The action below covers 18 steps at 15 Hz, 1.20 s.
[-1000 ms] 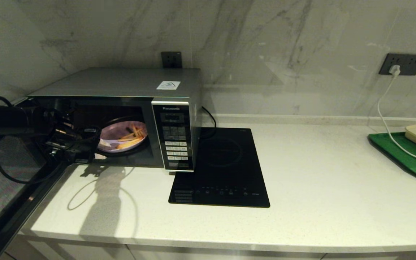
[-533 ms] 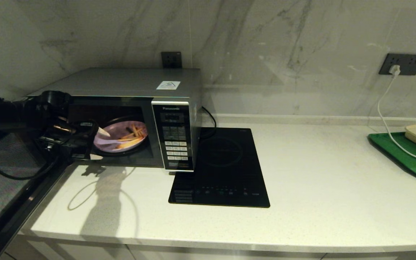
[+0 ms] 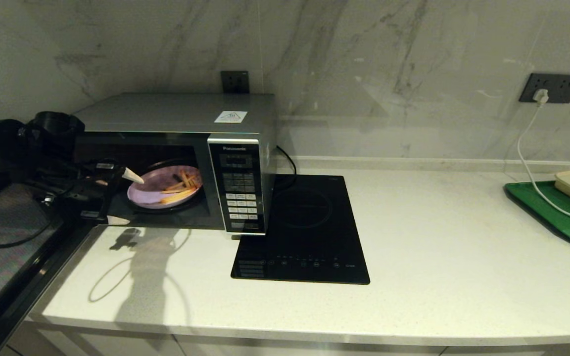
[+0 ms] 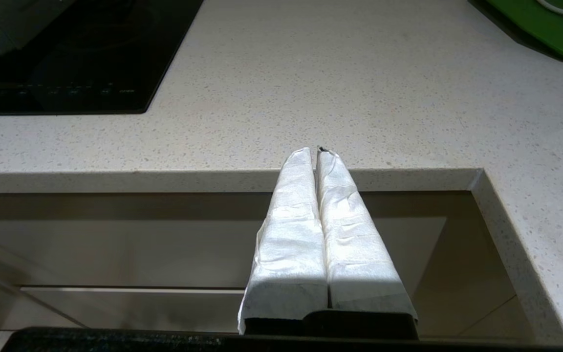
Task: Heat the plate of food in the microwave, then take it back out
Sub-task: Close the microwave oven
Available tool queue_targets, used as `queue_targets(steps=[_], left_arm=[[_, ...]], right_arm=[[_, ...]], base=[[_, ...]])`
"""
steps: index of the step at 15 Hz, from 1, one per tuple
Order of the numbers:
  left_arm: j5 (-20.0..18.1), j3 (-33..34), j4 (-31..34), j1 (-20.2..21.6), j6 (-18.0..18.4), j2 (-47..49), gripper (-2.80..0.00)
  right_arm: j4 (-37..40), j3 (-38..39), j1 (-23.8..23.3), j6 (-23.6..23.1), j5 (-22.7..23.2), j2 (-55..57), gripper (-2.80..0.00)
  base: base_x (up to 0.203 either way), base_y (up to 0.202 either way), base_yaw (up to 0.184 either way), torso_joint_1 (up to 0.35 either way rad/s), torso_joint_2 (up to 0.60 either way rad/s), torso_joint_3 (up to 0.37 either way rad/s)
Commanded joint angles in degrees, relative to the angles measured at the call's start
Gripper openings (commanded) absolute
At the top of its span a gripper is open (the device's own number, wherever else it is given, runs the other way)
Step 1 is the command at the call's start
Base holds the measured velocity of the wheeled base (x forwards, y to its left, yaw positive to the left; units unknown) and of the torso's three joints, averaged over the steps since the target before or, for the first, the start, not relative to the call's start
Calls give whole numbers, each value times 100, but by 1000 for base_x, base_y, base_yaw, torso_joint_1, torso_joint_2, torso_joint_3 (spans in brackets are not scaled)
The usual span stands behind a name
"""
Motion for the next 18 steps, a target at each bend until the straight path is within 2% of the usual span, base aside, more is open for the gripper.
queue_targets(steps=[1,3,5,6,9,11,13,16,18], left_arm=[[-154,507,17,-12,83,-620,0],[-382,926,22,-32,288,-1154,0],[-453,1296,42,-45,431,-1664,0],[-461,1475,57,-43,503,-1900,-280],[-467,1734,261,-18,681,-2516,-280],[-461,1735,480,11,775,-2898,-280],[-459,1561,677,191,1043,-3209,-280],[-452,694,1430,818,1650,-3288,-280],[-451,212,1802,1504,2333,-3285,-280]], right_arm=[[4,1,0,2,-1,4,-280],[4,1,1,2,-1,4,-280],[4,1,1,2,-1,4,-280],[4,1,1,2,-1,4,-280],[4,1,1,2,-1,4,-280],[4,1,1,2,-1,4,-280],[4,1,1,2,-1,4,-280],[4,1,1,2,-1,4,-280],[4,1,1,2,-1,4,-280]], base=[[0,0,0,0,0,0],[0,0,0,0,0,0],[0,0,0,0,0,0],[0,0,0,0,0,0],[0,0,0,0,0,0],[0,0,0,0,0,0],[0,0,0,0,0,0],[0,0,0,0,0,0],[0,0,0,0,0,0]])
